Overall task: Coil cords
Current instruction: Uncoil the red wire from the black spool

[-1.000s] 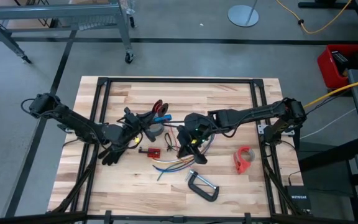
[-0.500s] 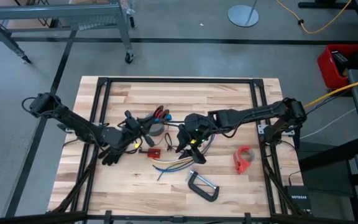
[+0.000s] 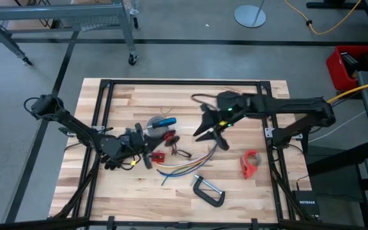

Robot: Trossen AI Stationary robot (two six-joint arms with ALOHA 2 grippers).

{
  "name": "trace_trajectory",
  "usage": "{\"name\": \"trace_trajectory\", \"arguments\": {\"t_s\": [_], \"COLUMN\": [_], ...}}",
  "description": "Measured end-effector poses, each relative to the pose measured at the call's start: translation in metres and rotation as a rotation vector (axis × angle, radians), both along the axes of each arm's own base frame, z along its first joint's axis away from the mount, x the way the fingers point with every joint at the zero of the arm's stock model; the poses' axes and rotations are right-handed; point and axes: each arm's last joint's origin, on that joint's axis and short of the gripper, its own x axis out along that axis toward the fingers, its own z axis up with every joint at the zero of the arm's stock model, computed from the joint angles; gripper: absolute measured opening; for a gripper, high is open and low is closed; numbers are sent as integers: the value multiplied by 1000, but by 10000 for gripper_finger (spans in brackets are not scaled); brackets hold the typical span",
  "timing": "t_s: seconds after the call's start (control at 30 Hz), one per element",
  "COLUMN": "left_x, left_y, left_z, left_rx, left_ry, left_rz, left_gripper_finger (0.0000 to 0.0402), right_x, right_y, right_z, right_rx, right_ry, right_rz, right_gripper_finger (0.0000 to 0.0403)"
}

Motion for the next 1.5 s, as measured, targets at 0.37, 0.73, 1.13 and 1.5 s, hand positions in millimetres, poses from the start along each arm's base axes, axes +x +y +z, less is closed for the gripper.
{"name": "trace_trajectory", "arguments": {"t_s": [0.37, 0.73, 1.13, 1.5], "left_x": [2, 3, 31, 51], "left_y": [-7, -6, 20, 34], "left_z": [0, -1, -25, -47], "left_rx": [-88, -87, -115, -44], "left_ry": [-29, -26, 49, 61], "left_rz": [-259, -257, -328, -378], "left_gripper_finger": [0, 0, 0, 0], "right_x": [-56, -72, -55, -29], "right_y": [-5, -8, -8, -4], "right_z": [-5, -103, -132, -163], "right_rx": [-68, 78, 242, 244], "right_ry": [-36, -315, -465, -313], "right_rz": [-115, -288, -303, -181], "right_gripper_finger": [79, 76, 76, 76]}}
